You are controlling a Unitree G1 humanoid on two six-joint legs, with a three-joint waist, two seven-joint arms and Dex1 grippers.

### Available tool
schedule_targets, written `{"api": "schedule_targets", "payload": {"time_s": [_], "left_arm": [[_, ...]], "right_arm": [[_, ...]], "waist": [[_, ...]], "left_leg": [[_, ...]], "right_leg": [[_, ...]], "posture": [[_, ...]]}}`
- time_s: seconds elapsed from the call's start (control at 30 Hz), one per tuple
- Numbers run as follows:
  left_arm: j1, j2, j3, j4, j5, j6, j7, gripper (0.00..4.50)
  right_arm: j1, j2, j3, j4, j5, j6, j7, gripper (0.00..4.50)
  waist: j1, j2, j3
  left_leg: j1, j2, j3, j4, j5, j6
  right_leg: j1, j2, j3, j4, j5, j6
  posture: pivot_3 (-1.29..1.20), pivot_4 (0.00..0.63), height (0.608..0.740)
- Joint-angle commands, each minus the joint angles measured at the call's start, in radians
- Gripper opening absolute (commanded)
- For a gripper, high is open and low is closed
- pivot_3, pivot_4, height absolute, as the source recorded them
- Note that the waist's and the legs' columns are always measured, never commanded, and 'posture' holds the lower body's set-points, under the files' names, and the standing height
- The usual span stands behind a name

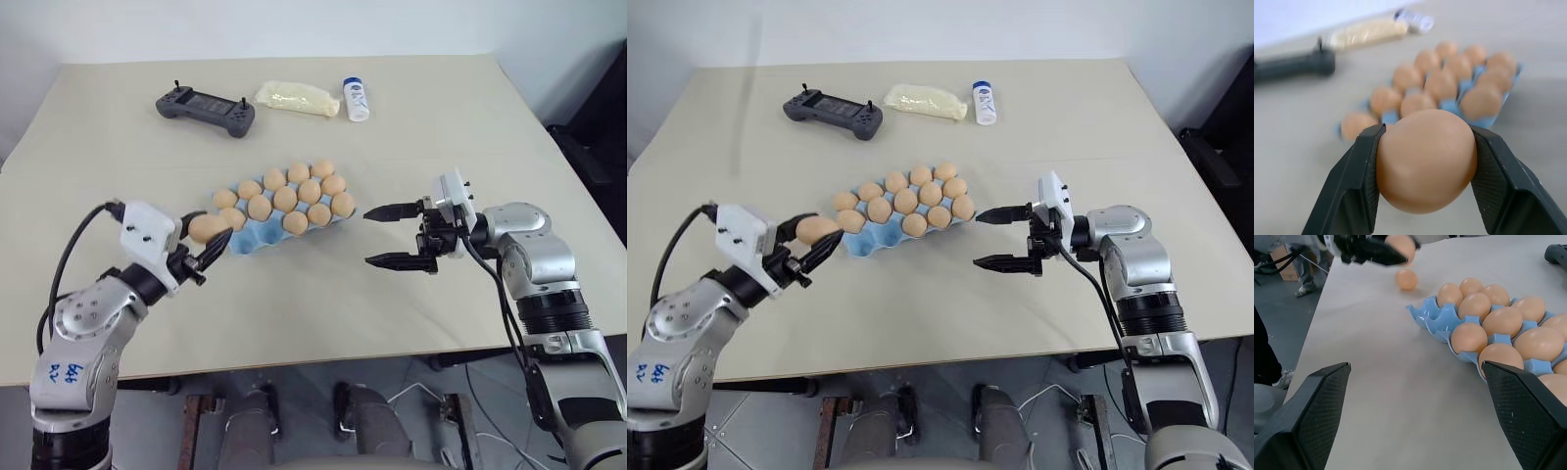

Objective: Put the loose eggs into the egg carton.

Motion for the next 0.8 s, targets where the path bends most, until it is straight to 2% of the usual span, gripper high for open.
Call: {"api": "schedule_targets", "payload": {"time_s": [0.03, 0.33, 0.63, 0.67, 0.8], "left_arm": [[-0.101, -0.034, -0.036, 0.070, -0.005, -0.098, -0.025, 2.16], [-0.224, -0.128, -0.199, 0.364, 0.084, -0.288, -0.101, 2.16], [-0.266, -0.161, -0.249, 0.479, 0.138, -0.338, -0.105, 2.16], [-0.269, -0.164, -0.247, 0.485, 0.142, -0.338, -0.098, 2.84], [-0.275, -0.165, -0.244, 0.500, 0.157, -0.342, -0.090, 4.04]], "right_arm": [[0.012, -0.019, -0.033, -0.048, 0.018, 0.000, -0.012, 4.50], [0.038, -0.008, -0.076, -0.095, 0.067, -0.007, -0.021, 4.50], [0.052, -0.002, -0.075, -0.123, 0.074, 0.001, -0.051, 4.50], [0.053, -0.003, -0.075, -0.125, 0.074, 0.002, -0.053, 4.50], [0.059, -0.004, -0.074, -0.131, 0.074, 0.006, -0.062, 4.50]], "waist": [[0.007, 0.000, 0.000], [0.009, 0.000, 0.000], [0.010, 0.000, 0.000], [0.010, 0.000, 0.000], [0.010, 0.000, 0.000]], "left_leg": [[0.000, 0.000, 0.000, 0.000, 0.000, 0.000], [0.001, -0.002, 0.001, 0.002, 0.001, 0.000], [0.001, -0.002, 0.001, 0.004, 0.001, -0.001], [0.001, -0.002, 0.001, 0.004, 0.001, -0.001], [0.001, -0.002, 0.001, 0.004, 0.001, 0.000]], "right_leg": [[0.000, 0.000, 0.000, 0.000, 0.000, 0.000], [0.000, 0.003, -0.002, 0.003, 0.000, 0.000], [0.000, 0.002, -0.002, 0.005, 0.000, 0.000], [0.000, 0.002, -0.002, 0.005, 0.000, 0.000], [0.000, 0.002, -0.002, 0.005, 0.000, 0.000]], "posture": [[0.00, 0.150, 0.740], [0.00, 0.150, 0.740], [0.00, 0.150, 0.740], [0.00, 0.150, 0.740], [0.00, 0.150, 0.740]]}}
